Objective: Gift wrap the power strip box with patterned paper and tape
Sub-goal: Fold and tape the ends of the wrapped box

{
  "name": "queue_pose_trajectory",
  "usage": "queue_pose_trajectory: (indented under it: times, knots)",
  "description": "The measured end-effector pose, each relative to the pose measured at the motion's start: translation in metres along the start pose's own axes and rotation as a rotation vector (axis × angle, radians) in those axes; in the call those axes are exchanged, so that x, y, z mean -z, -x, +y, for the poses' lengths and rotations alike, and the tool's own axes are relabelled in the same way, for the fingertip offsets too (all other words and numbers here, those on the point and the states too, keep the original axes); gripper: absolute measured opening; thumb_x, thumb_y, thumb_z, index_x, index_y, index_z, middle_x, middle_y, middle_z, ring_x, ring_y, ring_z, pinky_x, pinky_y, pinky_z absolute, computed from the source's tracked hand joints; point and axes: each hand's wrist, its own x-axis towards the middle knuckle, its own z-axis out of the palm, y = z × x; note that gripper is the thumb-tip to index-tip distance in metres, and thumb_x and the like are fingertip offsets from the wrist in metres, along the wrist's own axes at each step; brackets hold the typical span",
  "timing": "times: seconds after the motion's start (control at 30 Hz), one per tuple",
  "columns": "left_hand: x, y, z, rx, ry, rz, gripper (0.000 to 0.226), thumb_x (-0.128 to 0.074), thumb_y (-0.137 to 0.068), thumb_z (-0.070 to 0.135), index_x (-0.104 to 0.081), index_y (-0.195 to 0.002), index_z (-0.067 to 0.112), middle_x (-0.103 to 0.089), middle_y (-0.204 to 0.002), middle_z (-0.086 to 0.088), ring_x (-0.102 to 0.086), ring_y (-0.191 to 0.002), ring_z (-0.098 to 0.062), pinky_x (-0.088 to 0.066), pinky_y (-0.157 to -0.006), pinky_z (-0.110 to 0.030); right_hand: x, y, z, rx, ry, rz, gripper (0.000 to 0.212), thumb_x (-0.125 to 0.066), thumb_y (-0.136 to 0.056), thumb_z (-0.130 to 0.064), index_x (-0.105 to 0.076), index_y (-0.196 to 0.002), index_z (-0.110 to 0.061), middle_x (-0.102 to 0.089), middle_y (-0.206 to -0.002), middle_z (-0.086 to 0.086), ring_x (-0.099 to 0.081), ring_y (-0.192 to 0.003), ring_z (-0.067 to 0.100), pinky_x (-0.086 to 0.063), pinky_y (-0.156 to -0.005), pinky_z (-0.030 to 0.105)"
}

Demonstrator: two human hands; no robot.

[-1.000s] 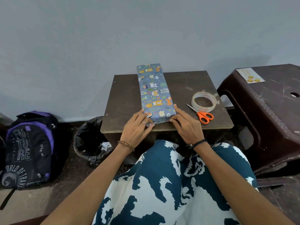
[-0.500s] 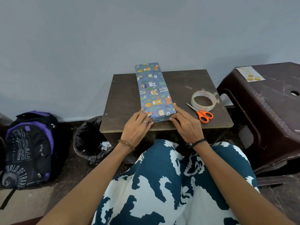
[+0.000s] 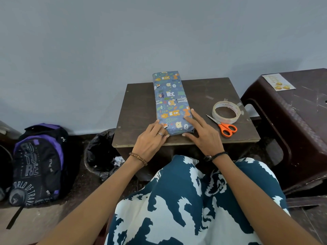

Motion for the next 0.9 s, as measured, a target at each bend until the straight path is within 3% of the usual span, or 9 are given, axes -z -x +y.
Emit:
queue_pose_trajectory:
  times: [0.1, 0.23, 0.4, 0.53, 0.63, 0.7, 0.8, 0.9]
  knots:
    - [-0.002, 0.000, -0.003, -0.001, -0.016, 0.023, 0.021, -0.080, -0.069, 0.016, -0.068, -0.082, 0.004, -0.068, -0.089, -0.009, -0.067, -0.093, -0.026, -0.043, -0.086, -0.026, -0.002, -0.001, 0.001, -0.008, -0.110, 0.030, 0.049, -0.074, -0.078, -0.020, -0.059, -0.124, -0.011, -0.049, -0.137, 0.011, -0.066, -0.099, 0.028, -0.058, -0.070, 0.039]
    - [-0.010, 0.007, -0.010, -0.008, 0.064, 0.018, 0.021, -0.068, -0.080, 0.027, -0.065, -0.091, 0.009, -0.066, -0.091, -0.008, -0.062, -0.099, -0.026, -0.056, -0.073, -0.031, -0.003, -0.003, 0.003, -0.013, -0.165, 0.026, 0.044, -0.073, -0.078, -0.013, -0.062, -0.120, -0.006, -0.053, -0.133, 0.016, -0.062, -0.109, 0.030, -0.056, -0.080, 0.045]
    - [-0.017, 0.009, -0.023, 0.021, 0.119, 0.006, 0.051, -0.077, -0.070, 0.030, -0.050, -0.110, 0.013, -0.066, -0.098, -0.012, -0.050, -0.102, -0.020, -0.048, -0.080, -0.028, -0.006, -0.004, 0.003, -0.035, -0.166, 0.044, 0.042, -0.074, -0.077, -0.016, -0.064, -0.117, -0.008, -0.055, -0.131, 0.013, -0.063, -0.107, 0.027, -0.057, -0.077, 0.041]
    - [-0.019, 0.003, -0.029, 0.009, 0.122, 0.019, 0.040, -0.078, -0.071, 0.020, -0.063, -0.104, 0.004, -0.065, -0.093, -0.016, -0.047, -0.094, -0.020, -0.039, -0.082, -0.032, -0.006, -0.005, 0.002, -0.032, -0.121, 0.081, 0.041, -0.076, -0.075, -0.020, -0.066, -0.114, -0.012, -0.059, -0.128, 0.009, -0.066, -0.100, 0.021, -0.058, -0.068, 0.032]
    - [-0.011, -0.003, -0.033, -0.059, 0.110, 0.018, 0.028, -0.060, -0.082, 0.027, -0.067, -0.098, 0.005, -0.064, -0.084, -0.011, -0.060, -0.080, -0.024, -0.043, -0.074, -0.031, -0.006, -0.006, 0.003, -0.011, -0.093, 0.086, 0.041, -0.077, -0.074, -0.021, -0.067, -0.113, -0.013, -0.061, -0.125, 0.009, -0.068, -0.097, 0.020, -0.058, -0.064, 0.031]
    - [-0.008, -0.005, -0.034, -0.080, 0.130, 0.012, 0.023, -0.065, -0.081, 0.022, -0.068, -0.095, 0.005, -0.064, -0.080, -0.010, -0.063, -0.076, -0.025, -0.041, -0.073, -0.030, -0.006, -0.006, 0.004, -0.006, -0.088, 0.081, 0.041, -0.076, -0.075, -0.021, -0.066, -0.114, -0.013, -0.060, -0.126, 0.009, -0.067, -0.098, 0.021, -0.059, -0.065, 0.032]
    - [-0.005, -0.007, -0.035, -0.063, 0.191, -0.024, 0.030, -0.079, -0.070, 0.013, -0.068, -0.097, 0.005, -0.064, -0.080, -0.010, -0.049, -0.080, -0.015, -0.042, -0.070, -0.029, -0.006, -0.006, 0.004, -0.012, -0.093, 0.077, 0.041, -0.076, -0.075, -0.021, -0.066, -0.115, -0.013, -0.060, -0.126, 0.008, -0.066, -0.101, 0.021, -0.059, -0.067, 0.033]
    - [-0.002, -0.008, -0.037, -0.063, 0.207, -0.092, 0.038, -0.075, -0.074, 0.029, -0.060, -0.104, 0.012, -0.062, -0.086, -0.008, -0.048, -0.081, -0.014, -0.052, -0.061, -0.029, -0.003, -0.006, 0.003, -0.006, -0.080, 0.068, 0.043, -0.076, -0.076, -0.022, -0.065, -0.116, -0.013, -0.059, -0.127, 0.008, -0.066, -0.101, 0.021, -0.059, -0.066, 0.034]
